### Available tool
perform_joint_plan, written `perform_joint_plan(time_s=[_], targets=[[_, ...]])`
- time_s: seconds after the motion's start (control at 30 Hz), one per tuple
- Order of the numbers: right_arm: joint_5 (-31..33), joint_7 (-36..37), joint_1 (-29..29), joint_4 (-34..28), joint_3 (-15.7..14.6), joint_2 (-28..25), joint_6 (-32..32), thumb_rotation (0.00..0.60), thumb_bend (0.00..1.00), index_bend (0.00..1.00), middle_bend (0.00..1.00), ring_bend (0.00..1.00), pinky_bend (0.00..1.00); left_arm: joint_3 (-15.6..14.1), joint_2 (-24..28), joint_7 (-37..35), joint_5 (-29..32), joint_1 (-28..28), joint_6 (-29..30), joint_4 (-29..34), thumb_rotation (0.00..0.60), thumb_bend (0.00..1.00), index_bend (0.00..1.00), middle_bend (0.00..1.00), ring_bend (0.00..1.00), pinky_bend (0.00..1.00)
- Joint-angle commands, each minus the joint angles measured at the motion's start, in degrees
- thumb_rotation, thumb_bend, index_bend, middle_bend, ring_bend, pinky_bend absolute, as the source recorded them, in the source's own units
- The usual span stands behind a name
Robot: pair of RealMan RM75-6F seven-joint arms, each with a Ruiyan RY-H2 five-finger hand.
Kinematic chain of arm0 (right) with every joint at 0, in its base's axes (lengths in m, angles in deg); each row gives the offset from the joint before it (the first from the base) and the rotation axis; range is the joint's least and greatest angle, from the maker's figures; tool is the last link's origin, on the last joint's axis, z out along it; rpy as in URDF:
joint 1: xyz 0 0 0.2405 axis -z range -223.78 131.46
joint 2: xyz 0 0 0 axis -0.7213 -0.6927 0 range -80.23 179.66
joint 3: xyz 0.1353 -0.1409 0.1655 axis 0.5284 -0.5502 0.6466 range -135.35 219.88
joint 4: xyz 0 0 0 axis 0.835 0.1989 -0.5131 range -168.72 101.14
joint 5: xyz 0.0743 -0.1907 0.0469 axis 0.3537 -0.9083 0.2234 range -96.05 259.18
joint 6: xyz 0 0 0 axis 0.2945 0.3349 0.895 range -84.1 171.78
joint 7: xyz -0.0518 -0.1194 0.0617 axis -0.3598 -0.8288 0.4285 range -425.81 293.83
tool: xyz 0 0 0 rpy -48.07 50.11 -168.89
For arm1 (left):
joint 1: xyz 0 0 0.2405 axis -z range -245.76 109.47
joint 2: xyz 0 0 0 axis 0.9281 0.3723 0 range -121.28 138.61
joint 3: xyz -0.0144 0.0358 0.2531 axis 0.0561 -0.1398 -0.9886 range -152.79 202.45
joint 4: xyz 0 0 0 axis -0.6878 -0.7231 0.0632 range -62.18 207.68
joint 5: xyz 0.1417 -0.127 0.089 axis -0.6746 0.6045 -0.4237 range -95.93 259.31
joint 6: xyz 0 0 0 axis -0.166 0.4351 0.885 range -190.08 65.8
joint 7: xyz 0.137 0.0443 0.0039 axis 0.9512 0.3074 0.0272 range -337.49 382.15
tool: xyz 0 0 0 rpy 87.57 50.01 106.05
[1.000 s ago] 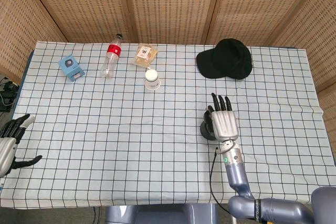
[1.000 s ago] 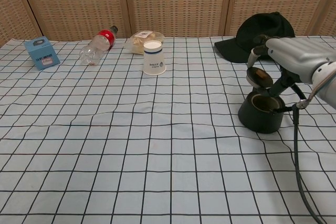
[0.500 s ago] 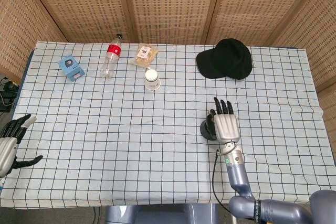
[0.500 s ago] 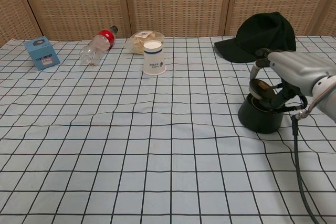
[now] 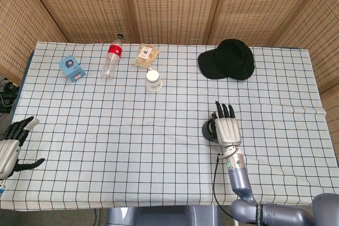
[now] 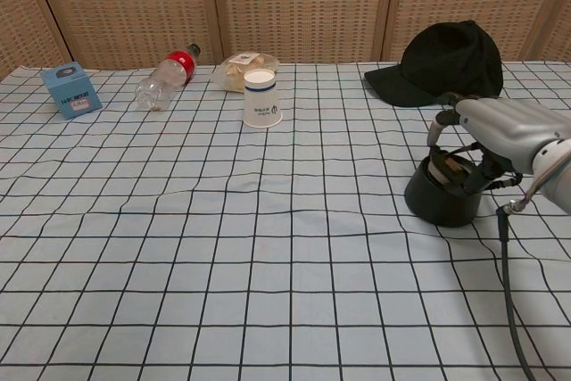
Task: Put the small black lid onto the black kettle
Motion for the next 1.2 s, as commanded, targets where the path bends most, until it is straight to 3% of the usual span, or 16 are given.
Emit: perform_joint_plan(time_s=[0.03,0.47,0.6,0.7,1.2], targets=[[-0.2,0.1,0.3,-0.7,-0.1,-0.4,0.0,0.600,0.32,0.31,0.00,0.00,0.00,-0.1,0.1,0.2,0.0,0.0,-0.2,0.1,0.600,0.15,0.00,0.00,0.00,0.00],[-2.6,-1.5,1.4,-5.0,-1.0,-1.2,-2.0,0.600,0.30,0.22,0.00,0.00,0.00,-0.4,0.6,0.0,-0.6,-0.1,0.0,0.5,0.600,0.15,0.00,0.00,0.00,0.00],[-2.5,-2.7,1.9,-6.5,-1.3,-1.1,-2.7,0.600,0.53,0.23,0.00,0.00,0.00,-0.5,0.8,0.0,-0.7,-0.1,-0.1,0.6,0.600,0.15,0.00,0.00,0.00,0.00],[-2.1,-3.6,2.1,-6.7,-1.6,-0.8,-2.9,0.600,0.61,0.25,0.00,0.00,0.00,-0.6,0.9,0.0,-1.0,-0.1,0.0,0.7,0.600,0.15,0.00,0.00,0.00,0.00],[-0.3,-5.0,2.8,-5.8,-1.8,-0.3,-2.4,0.600,0.67,0.29,0.00,0.00,0.00,-0.8,0.8,0.1,-1.2,-0.1,-0.3,0.7,0.600,0.15,0.00,0.00,0.00,0.00]])
